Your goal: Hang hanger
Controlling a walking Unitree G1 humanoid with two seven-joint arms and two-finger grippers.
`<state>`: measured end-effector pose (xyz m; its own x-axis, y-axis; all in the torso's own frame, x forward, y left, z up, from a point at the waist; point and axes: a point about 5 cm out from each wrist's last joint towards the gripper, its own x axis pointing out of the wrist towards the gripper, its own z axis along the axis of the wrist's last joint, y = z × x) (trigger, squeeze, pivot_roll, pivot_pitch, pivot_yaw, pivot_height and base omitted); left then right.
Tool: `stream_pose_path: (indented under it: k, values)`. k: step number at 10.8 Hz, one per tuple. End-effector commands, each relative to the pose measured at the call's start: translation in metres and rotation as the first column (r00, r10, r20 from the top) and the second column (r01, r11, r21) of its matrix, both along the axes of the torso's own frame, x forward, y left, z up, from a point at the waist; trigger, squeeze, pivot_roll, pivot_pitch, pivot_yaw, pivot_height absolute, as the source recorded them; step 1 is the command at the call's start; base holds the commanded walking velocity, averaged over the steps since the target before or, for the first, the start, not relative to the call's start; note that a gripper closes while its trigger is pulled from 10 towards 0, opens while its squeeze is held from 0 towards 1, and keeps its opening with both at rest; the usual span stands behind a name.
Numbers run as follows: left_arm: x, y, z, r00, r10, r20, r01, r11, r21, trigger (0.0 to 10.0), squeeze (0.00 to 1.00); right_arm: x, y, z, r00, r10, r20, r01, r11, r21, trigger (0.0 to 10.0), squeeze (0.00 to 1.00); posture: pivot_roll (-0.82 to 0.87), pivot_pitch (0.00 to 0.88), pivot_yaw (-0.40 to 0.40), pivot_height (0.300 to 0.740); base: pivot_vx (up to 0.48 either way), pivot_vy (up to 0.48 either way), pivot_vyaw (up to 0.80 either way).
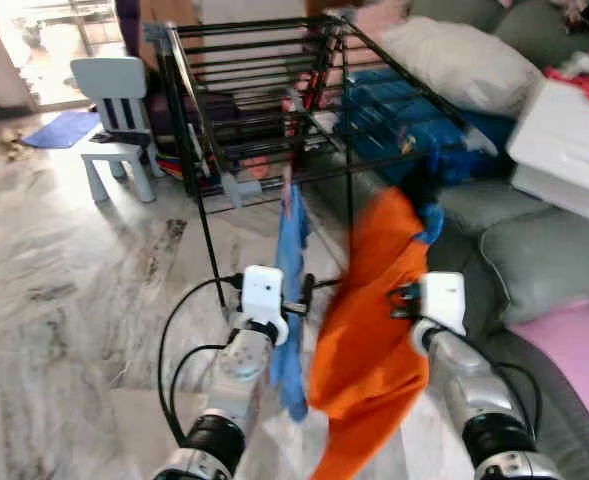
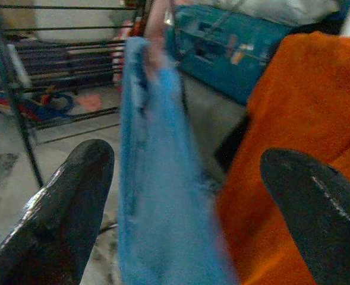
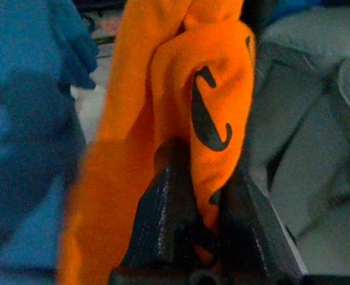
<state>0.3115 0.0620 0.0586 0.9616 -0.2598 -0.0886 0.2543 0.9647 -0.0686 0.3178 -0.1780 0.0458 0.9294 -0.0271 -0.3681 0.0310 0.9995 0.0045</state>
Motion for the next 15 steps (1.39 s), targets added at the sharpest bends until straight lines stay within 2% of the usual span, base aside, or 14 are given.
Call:
stream_pose_path:
  k: [1, 3, 4, 8, 11, 13, 15]
  values:
    - [0.002, 0.009, -0.002, 0.999, 0.029, -0.013, -0.029, 0.999, 0.017, 10.0, 0.00, 0.011, 0.014, 0.015, 0.997, 0.037, 0.061, -0.038, 0.999, 0.012, 10.0, 0.00, -0.11, 0.007, -0.012, 0.740, 0.480, 0.000, 0.00]
    - [0.002, 0.010, -0.001, 0.999, 0.033, -0.010, -0.033, 0.999, 0.007, 10.0, 0.00, 0.012, 0.017, 0.015, 0.994, 0.101, 0.049, -0.102, 0.995, 0.011, 10.0, 0.00, -0.11, 0.012, -0.010, 0.740, 0.480, 0.000, 0.00]
    - [0.002, 0.009, 0.000, 0.999, 0.033, -0.003, -0.033, 0.999, 0.010, 10.0, 0.00, 0.015, 0.017, 0.017, 0.990, 0.136, 0.040, -0.136, 0.991, 0.014, 10.0, 0.00, -0.11, 0.015, -0.010, 0.740, 0.000, 0.000, 0.00]
    - [0.001, 0.012, -0.002, 0.999, 0.046, -0.016, -0.046, 0.999, 0.006, 10.0, 0.00, 0.029, -0.001, 0.034, 0.986, 0.151, 0.066, -0.150, 0.988, -0.027, 10.0, 0.00, -0.10, 0.022, -0.009, 0.740, 0.000, 0.000, 0.00]
    - [0.003, 0.014, -0.002, 0.997, 0.074, -0.025, -0.074, 0.997, 0.012, 10.0, 0.00, 0.043, 0.000, 0.045, 0.973, 0.232, 0.018, -0.231, 0.972, -0.048, 10.0, 0.00, -0.09, 0.024, -0.013, 0.740, 0.000, 0.000, 0.00]
    - [0.004, 0.014, -0.001, 0.997, 0.073, -0.028, -0.073, 0.997, 0.014, 10.0, 0.00, 0.051, -0.001, 0.055, 0.973, 0.229, 0.014, -0.228, 0.972, -0.049, 10.0, 0.00, -0.09, 0.023, -0.015, 0.740, 0.000, 0.000, 0.00]
    - [0.004, 0.015, -0.002, 0.996, 0.077, -0.039, -0.077, 0.997, 0.013, 10.0, 0.00, 0.060, 0.001, 0.062, 0.974, 0.224, -0.028, -0.224, 0.975, 0.003, 10.0, 0.00, -0.08, 0.024, -0.022, 0.740, 0.000, 0.000, 0.00]
